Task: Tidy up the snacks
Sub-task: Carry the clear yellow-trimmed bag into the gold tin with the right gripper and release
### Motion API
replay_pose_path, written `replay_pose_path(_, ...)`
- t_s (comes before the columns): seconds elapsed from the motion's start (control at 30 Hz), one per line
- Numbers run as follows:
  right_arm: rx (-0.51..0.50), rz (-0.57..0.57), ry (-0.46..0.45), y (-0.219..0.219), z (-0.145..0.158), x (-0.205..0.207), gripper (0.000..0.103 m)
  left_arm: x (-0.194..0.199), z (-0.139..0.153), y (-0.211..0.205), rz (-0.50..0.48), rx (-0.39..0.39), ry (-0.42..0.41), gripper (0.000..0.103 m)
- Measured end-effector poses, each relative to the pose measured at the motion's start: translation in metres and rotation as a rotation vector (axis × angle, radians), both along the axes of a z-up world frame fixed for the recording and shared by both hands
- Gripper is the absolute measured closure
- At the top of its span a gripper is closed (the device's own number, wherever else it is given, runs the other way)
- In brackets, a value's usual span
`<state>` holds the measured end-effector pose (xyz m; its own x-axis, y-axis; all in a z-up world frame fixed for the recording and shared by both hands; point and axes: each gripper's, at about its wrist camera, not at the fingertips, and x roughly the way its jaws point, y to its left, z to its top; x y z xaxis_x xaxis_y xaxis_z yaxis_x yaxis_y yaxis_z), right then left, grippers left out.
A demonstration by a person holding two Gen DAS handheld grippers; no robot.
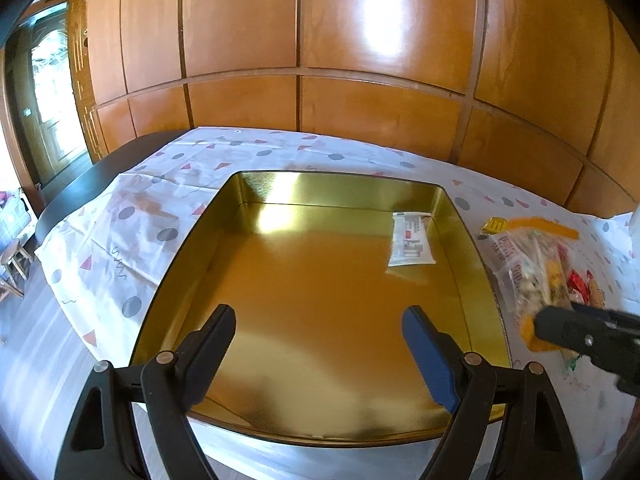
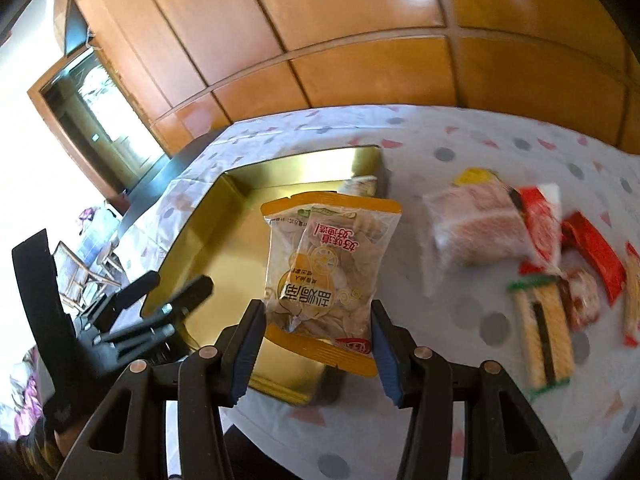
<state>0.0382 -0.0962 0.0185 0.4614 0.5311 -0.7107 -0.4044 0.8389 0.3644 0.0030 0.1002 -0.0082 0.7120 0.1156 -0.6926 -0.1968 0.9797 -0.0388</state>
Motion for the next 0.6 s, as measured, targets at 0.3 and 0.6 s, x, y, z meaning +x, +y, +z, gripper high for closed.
replay_pose_path(0.3, -0.086, 0.002, 0.007, 0.045, -0.011, 0.026, 0.050, -0.003, -0.006, 0.013, 0.024, -0.006, 0.012, 0.017)
replay_pose_path(0.6, -0.181, -0.040, 0.001, 0.065, -0.033, 0.046, 0.046, -0.004, -0.011, 0.016, 0.023, -0.006, 0.030, 0.017)
